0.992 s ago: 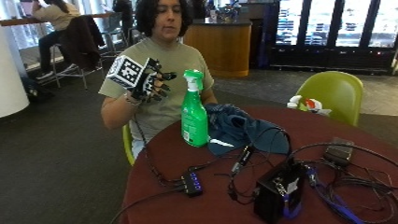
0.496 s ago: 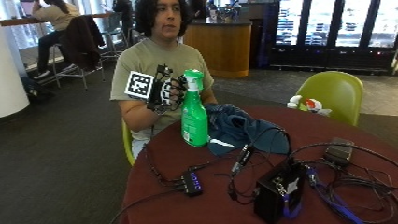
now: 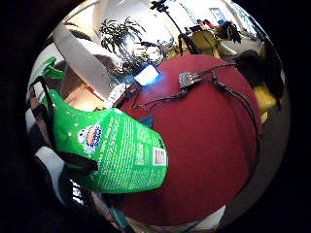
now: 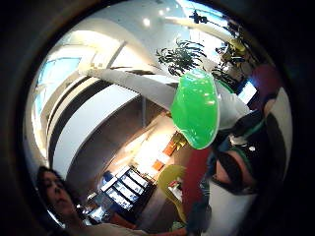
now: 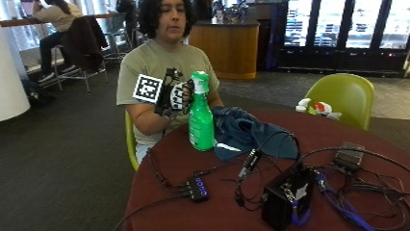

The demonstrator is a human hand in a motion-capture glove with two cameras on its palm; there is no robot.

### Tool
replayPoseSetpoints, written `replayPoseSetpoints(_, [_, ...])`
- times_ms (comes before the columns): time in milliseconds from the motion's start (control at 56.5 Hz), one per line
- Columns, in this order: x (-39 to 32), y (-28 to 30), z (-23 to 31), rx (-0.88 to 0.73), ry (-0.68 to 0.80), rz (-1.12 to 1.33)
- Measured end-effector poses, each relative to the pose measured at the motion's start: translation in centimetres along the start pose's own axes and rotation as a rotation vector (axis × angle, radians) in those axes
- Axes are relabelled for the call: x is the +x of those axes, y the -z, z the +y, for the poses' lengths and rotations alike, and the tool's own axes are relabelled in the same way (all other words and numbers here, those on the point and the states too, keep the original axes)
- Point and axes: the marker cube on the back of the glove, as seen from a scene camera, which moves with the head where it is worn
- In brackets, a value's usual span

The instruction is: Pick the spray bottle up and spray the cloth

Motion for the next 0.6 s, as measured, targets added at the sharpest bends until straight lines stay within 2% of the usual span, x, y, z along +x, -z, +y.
replayPoseSetpoints(106, [0.1,0.9,0.7,-0.059,-0.011,0.060])
replayPoseSetpoints(213, [0.0,2.7,1.8,-0.237,-0.006,0.101])
replayPoseSetpoints(354, [-0.6,6.0,3.5,-0.375,0.093,0.140])
replayPoseSetpoints(443, [-0.7,8.6,4.4,-0.532,0.170,0.215])
replayPoseSetpoints(602, [-1.0,12.6,6.4,-0.711,0.227,0.306])
